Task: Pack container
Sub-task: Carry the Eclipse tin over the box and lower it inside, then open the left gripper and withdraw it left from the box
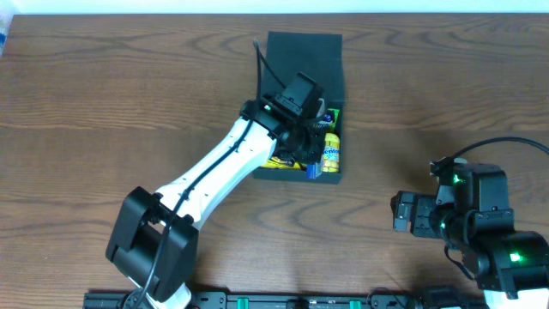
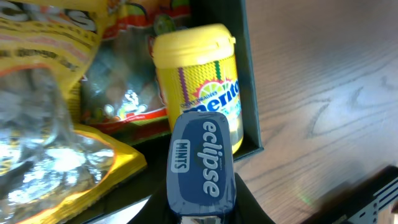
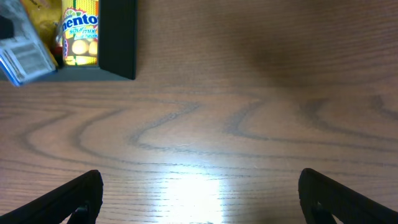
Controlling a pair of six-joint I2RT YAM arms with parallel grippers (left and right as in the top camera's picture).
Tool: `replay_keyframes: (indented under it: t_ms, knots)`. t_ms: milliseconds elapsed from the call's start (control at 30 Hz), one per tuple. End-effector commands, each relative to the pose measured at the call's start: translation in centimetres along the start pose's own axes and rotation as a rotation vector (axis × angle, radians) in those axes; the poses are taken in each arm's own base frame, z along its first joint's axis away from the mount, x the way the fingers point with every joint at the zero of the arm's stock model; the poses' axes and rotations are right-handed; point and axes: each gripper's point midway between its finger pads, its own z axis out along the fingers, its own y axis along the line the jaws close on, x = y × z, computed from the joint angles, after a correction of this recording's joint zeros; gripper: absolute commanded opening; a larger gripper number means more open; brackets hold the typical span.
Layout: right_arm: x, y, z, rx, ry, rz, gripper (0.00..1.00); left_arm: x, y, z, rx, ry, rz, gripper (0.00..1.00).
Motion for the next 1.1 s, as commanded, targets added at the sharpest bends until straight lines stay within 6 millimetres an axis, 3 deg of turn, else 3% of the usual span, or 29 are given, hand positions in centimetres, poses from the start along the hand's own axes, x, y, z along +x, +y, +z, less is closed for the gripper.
replay_keyframes:
  t_ms: [0,367,600,900,933,1067]
  knots:
    - [-0.1,-0.1,-0.2,0.002,-0.009,0.018,0.99,-1.7,1.3,-0.5,-0.043,-0.042,-0.017,0.06]
    - [-0.1,-0.1,-0.2,0.002,-0.009,0.018,0.99,-2.0,2.3,-0.8,-0.086,-0.046,0.008,0.06]
    - [-0.1,-0.1,-0.2,0.002,-0.009,0.018,0.99,-1.9,3.6,1.2,-0.132,-0.014,0.003,0.06]
    - [-0.1,-0.1,-0.2,0.002,-0.009,0.018,0.99,-2.7,3.7,2.7,-0.130,-0.027,0.009,0.06]
    - [-0.1,-0.1,-0.2,0.002,-0.009,0.018,0.99,-2.6,3.7,2.8,-0.131,-0.022,0.011,0.07]
    - [-0.1,-0.1,-0.2,0.002,-0.009,0.018,0.99,-2.4,3.8,3.2,-0.135,-0.012,0.010,0.26]
